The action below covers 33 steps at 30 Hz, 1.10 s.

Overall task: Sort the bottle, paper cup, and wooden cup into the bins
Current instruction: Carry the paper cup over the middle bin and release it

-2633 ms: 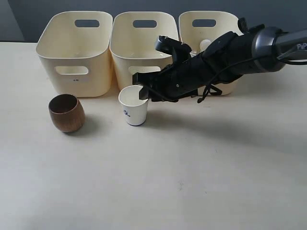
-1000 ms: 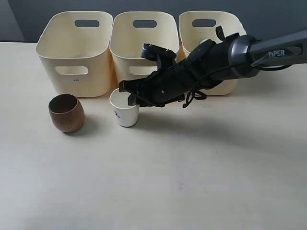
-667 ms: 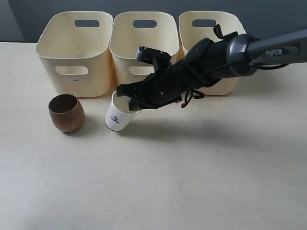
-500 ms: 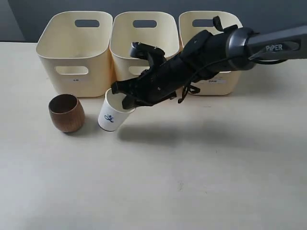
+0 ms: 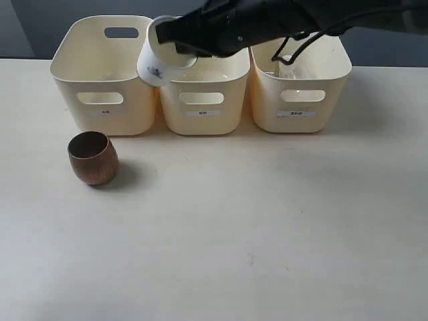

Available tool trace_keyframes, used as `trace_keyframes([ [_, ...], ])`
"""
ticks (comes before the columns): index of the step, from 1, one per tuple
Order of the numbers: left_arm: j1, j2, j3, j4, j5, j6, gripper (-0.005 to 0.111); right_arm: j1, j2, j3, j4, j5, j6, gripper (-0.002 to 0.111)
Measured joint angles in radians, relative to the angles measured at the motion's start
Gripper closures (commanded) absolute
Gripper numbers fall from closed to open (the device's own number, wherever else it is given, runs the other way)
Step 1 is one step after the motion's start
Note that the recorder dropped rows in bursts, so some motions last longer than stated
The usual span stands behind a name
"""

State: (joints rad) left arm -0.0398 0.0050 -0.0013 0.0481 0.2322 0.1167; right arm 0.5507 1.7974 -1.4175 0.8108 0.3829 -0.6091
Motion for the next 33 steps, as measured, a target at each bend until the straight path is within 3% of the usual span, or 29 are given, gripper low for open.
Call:
trace_keyframes([
  [9, 0.0, 0.0, 0.0, 0.0, 0.0, 0.0, 0.107, 0.0, -0.016, 0.0, -0.014, -0.244, 0.007, 0.109],
  [31, 0.0, 0.0, 0.0, 0.0, 0.0, 0.0, 0.107, 0.0, 0.128, 0.0, -0.094, -0.519, -0.015, 0.109],
  [33, 0.0, 0.0, 0.0, 0.0, 0.0, 0.0, 0.107, 0.0, 0.135, 0.0, -0.098, -0.536, -0.017, 0.104],
])
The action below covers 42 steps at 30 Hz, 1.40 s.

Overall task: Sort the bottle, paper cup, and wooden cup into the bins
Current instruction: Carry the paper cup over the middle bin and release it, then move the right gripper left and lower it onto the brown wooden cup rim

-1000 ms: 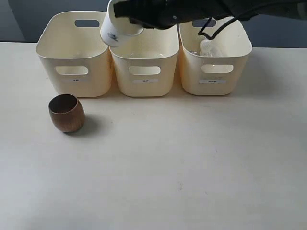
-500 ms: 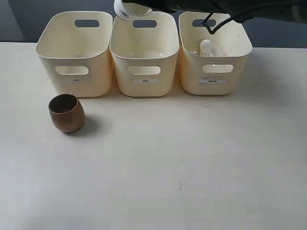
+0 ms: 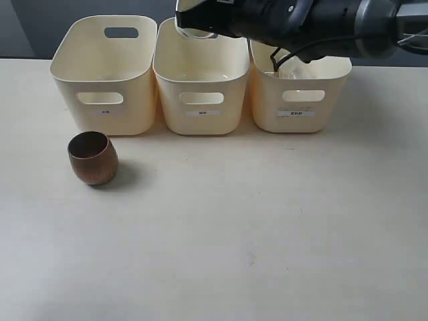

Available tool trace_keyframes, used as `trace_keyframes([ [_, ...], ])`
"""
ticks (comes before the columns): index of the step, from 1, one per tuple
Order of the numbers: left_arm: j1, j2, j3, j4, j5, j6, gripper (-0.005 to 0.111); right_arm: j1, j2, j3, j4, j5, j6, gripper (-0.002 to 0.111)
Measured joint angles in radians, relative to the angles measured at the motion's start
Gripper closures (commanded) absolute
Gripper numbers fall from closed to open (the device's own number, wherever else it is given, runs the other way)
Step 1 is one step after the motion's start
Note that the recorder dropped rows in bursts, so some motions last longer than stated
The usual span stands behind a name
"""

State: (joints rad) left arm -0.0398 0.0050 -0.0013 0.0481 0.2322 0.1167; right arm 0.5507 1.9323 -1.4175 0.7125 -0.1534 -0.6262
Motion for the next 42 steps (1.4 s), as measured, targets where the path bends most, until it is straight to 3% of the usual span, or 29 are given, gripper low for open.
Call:
trace_keyframes([
  [2, 0.0, 0.0, 0.0, 0.0, 0.0, 0.0, 0.107, 0.0, 0.009, 0.0, -0.002, -0.015, -0.002, 0.092],
  [7, 0.0, 0.0, 0.0, 0.0, 0.0, 0.0, 0.107, 0.0, 0.034, 0.0, -0.003, -0.019, -0.002, 0.033],
  [8, 0.0, 0.0, 0.0, 0.0, 0.0, 0.0, 0.107, 0.0, 0.04, 0.0, -0.003, -0.019, -0.002, 0.027],
  [10, 0.0, 0.0, 0.0, 0.0, 0.0, 0.0, 0.107, 0.0, 0.051, 0.0, 0.006, -0.016, -0.002, 0.028],
  [16, 0.0, 0.0, 0.0, 0.0, 0.0, 0.0, 0.107, 0.0, 0.053, 0.0, 0.043, -0.017, -0.002, 0.054],
  [20, 0.0, 0.0, 0.0, 0.0, 0.0, 0.0, 0.107, 0.0, 0.053, 0.0, 0.055, -0.006, -0.002, 0.062],
  [27, 0.0, 0.0, 0.0, 0.0, 0.0, 0.0, 0.107, 0.0, 0.048, 0.0, 0.075, 0.239, -0.002, 0.062],
  [29, 0.0, 0.0, 0.0, 0.0, 0.0, 0.0, 0.107, 0.0, 0.031, 0.0, 0.103, 0.333, -0.002, 0.058],
  [32, 0.0, 0.0, 0.0, 0.0, 0.0, 0.0, 0.107, 0.0, 0.011, -0.016, 0.148, 0.484, 0.0, 0.041],
  [36, 0.0, 0.0, 0.0, 0.0, 0.0, 0.0, 0.107, 0.02, 0.007, -0.028, 0.18, 0.699, 0.0, 0.042],
  [42, 0.0, 0.0, 0.0, 0.0, 0.0, 0.0, 0.107, 0.108, 0.007, -0.028, 0.189, 0.717, 0.002, 0.042],
])
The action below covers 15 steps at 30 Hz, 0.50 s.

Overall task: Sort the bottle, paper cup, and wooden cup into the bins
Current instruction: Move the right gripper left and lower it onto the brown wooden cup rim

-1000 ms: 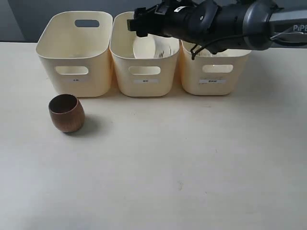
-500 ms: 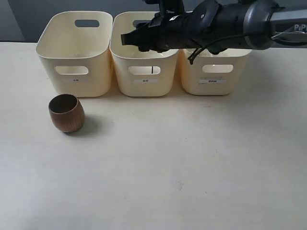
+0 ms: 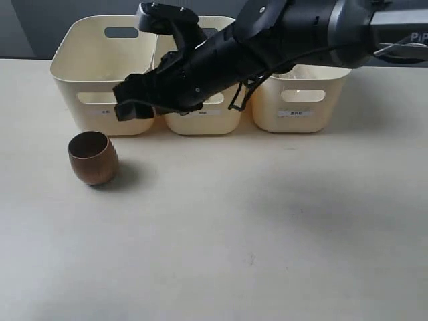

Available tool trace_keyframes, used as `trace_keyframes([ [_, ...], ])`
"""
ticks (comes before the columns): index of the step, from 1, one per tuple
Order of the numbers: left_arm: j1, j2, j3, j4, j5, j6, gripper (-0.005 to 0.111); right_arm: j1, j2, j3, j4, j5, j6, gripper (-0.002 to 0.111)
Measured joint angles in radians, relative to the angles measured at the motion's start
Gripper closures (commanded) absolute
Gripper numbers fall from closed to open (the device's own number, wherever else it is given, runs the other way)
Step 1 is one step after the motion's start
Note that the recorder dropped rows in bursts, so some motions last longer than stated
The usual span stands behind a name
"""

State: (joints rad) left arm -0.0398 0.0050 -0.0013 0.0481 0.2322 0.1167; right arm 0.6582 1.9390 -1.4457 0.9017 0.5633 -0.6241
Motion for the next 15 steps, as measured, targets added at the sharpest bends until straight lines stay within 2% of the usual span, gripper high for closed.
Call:
trace_keyframes([
  [15, 0.0, 0.0, 0.0, 0.0, 0.0, 0.0, 0.107, 0.089, 0.082, 0.0, 0.004, -0.036, 0.101, 0.045],
])
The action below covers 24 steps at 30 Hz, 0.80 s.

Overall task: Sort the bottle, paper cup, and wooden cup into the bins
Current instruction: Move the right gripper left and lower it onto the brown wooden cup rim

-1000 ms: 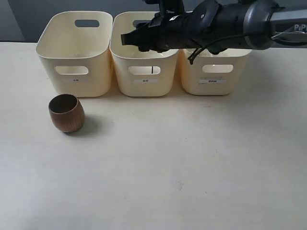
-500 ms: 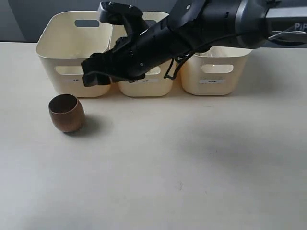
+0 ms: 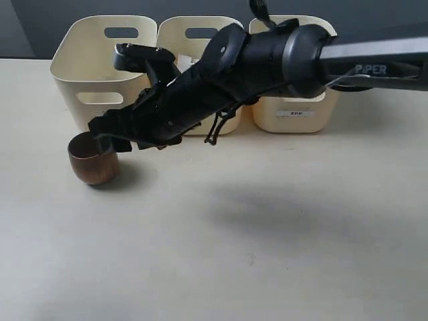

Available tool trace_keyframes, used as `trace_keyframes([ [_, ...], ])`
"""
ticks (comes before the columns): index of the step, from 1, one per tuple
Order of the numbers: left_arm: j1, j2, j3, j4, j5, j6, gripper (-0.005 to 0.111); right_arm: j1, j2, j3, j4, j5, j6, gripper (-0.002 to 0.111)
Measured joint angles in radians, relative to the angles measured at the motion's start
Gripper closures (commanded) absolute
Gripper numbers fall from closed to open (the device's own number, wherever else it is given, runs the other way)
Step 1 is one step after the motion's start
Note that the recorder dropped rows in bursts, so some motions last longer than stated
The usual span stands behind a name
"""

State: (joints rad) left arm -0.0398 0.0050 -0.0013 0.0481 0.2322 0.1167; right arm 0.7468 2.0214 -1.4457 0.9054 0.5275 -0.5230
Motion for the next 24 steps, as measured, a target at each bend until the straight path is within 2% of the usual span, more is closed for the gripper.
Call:
trace_keyframes([
  [24, 0.0, 0.0, 0.0, 0.0, 0.0, 0.0, 0.107, 0.06, 0.069, -0.004, 0.108, -0.215, 0.005, 0.045],
])
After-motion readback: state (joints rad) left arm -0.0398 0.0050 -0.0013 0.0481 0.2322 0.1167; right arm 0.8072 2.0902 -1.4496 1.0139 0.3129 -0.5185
